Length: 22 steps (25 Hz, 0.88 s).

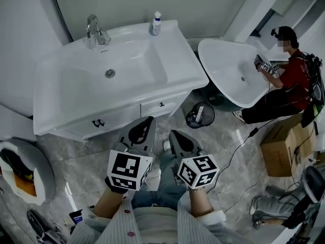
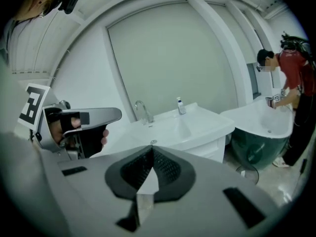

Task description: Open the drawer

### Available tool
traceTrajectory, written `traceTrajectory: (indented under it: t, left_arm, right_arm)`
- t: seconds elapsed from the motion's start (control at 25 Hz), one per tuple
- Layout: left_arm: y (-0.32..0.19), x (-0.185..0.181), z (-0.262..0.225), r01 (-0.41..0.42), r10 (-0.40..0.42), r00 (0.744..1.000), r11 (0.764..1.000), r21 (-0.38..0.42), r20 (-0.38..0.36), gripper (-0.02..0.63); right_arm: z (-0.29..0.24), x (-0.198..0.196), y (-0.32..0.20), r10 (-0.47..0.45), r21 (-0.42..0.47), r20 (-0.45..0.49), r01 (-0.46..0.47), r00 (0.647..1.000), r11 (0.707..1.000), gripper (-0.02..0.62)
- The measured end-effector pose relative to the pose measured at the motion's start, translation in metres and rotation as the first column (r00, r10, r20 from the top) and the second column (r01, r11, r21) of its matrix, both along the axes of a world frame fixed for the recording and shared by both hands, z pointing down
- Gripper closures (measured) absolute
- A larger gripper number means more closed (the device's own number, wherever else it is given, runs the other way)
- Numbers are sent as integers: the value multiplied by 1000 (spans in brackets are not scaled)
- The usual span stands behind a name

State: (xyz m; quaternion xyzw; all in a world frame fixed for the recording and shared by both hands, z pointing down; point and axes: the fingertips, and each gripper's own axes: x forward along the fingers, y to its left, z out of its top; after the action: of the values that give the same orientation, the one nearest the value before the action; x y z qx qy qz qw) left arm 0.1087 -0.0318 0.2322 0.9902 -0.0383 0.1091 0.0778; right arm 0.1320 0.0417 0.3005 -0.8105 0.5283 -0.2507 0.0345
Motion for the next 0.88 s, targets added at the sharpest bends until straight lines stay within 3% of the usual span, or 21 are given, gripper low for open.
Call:
traceTrajectory:
  t: [0.24, 0.44, 0.72, 0.88]
  left_arm:
    - [-14, 63, 2, 122, -122, 992, 992, -18, 32, 590]
    - [-31, 101, -5, 250, -249, 967, 968, -21, 45, 591]
    - [-51, 121, -2, 426, -424, 904, 904, -22, 59, 591]
    - [-58, 114, 8, 522, -519, 851, 852, -30, 77, 590]
  right_arm:
    - [-1, 69, -19, -135, -23, 19, 135, 991, 991, 586]
    - [-11, 113, -44, -277, -36, 15, 278, 961, 960, 586]
    - [-13, 146, -72, -460, -46, 10, 460, 888, 887, 586]
    - [-5, 147, -86, -553, -62, 17, 553, 833, 831, 586]
